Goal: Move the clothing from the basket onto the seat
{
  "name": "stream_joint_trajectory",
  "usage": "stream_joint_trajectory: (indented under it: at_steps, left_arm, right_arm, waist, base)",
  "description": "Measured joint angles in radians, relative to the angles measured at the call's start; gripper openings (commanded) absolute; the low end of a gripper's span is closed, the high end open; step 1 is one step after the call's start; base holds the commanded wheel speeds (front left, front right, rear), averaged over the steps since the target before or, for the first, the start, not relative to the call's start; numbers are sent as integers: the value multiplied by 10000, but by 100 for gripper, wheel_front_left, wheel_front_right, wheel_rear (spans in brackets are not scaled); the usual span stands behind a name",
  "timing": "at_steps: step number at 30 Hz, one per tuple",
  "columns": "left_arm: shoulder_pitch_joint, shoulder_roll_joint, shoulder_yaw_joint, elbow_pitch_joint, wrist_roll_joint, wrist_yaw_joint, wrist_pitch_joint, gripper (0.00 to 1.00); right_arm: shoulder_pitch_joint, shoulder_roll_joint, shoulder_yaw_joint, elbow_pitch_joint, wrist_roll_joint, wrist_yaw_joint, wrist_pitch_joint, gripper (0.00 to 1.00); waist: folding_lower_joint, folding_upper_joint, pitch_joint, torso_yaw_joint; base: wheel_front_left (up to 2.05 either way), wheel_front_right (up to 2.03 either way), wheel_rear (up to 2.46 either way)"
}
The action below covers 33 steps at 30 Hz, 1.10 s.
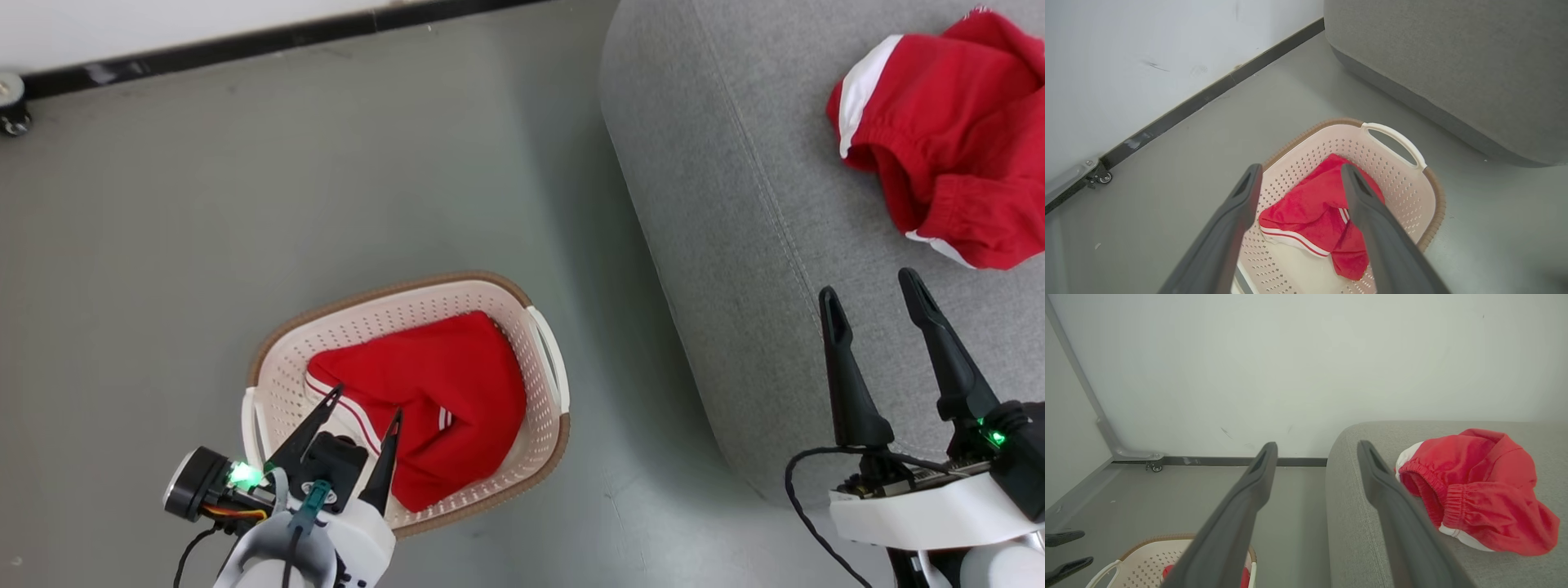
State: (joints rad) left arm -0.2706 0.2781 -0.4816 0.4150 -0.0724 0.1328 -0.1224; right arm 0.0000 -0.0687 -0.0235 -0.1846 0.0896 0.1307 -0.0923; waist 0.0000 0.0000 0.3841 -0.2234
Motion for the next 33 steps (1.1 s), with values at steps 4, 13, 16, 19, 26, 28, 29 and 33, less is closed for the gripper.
stream_joint_trajectory:
  at_steps: [4, 13, 16, 19, 26, 28, 29, 33]
  left_arm:
    - [-317, 2, -221, 395, 336, -90, 33, 100]
    - [-1280, 148, -671, 1216, 997, -357, 213, 100]
    - [-1611, 215, -788, 1469, 1143, -414, 255, 100]
    - [-1915, 330, -861, 1720, 1239, -466, 268, 100]
    - [-2570, 405, -1143, 2155, 1772, -640, 343, 100]
    - [-2786, 462, -1208, 2290, 1841, -704, 341, 100]
    - [-2897, 508, -1225, 2351, 1871, -725, 341, 100]
    - [-3282, 625, -1415, 2650, 2364, -717, 343, 100]
  right_arm:
    - [-197, 8, 25, -12, 84, 0, -10, 100]
    - [-522, 63, 123, -19, 255, 0, -58, 100]
    - [-605, 92, 182, 10, 268, 0, -140, 100]
    - [-665, 123, 222, 17, 295, 0, -182, 100]
    - [-1007, 151, 309, 105, 362, 0, -412, 100]
    - [-1109, 157, 336, 136, 401, 0, -460, 100]
    - [-1164, 161, 351, 159, 405, 0, -489, 100]
    - [-1497, 176, 468, 251, 522, 0, -640, 100]
  waist:
    - [0, 0, 407, -122]
    - [0, 0, 1329, -402]
    - [0, 0, 1634, -499]
    - [0, 0, 1935, -598]
    - [0, 0, 2610, -836]
    - [0, 0, 2796, -903]
    - [0, 0, 2889, -936]
    - [0, 0, 3322, -1096]
  base:
    - [0, 0, 0]
    - [0, 0, 0]
    - [0, 0, 0]
    - [0, 0, 0]
    - [0, 0, 0]
    - [0, 0, 0]
    - [0, 0, 0]
    - [0, 0, 0]
